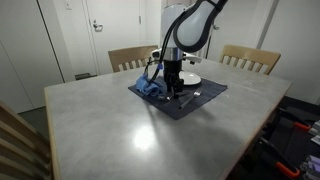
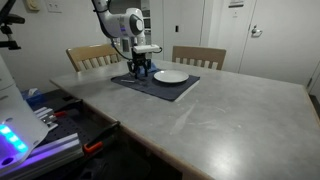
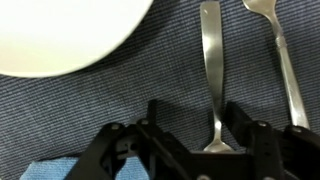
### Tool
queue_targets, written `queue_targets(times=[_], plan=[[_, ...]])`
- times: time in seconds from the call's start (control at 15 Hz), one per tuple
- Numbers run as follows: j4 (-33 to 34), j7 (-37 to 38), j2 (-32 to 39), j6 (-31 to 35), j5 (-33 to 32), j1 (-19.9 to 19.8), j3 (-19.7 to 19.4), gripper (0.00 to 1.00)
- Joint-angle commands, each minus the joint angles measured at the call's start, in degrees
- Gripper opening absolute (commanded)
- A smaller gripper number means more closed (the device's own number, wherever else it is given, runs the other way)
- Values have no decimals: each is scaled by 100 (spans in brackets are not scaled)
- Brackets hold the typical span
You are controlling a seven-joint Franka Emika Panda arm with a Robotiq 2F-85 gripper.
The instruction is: Pick up the spoon and put it on the plate
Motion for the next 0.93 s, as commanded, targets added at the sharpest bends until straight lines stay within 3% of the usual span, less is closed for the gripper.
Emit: queue_targets(times=[0.0, 0.13, 0.47, 0.6, 0.87], plan=[[87, -130, 141, 72, -53, -131, 86, 63], [105, -122, 134, 73, -55, -129, 82, 39], [111, -96, 104, 85, -64, -125, 70, 4], [99, -93, 89, 86, -66, -124, 72, 0], [37, -80, -12, 5, -54, -127, 73, 2]])
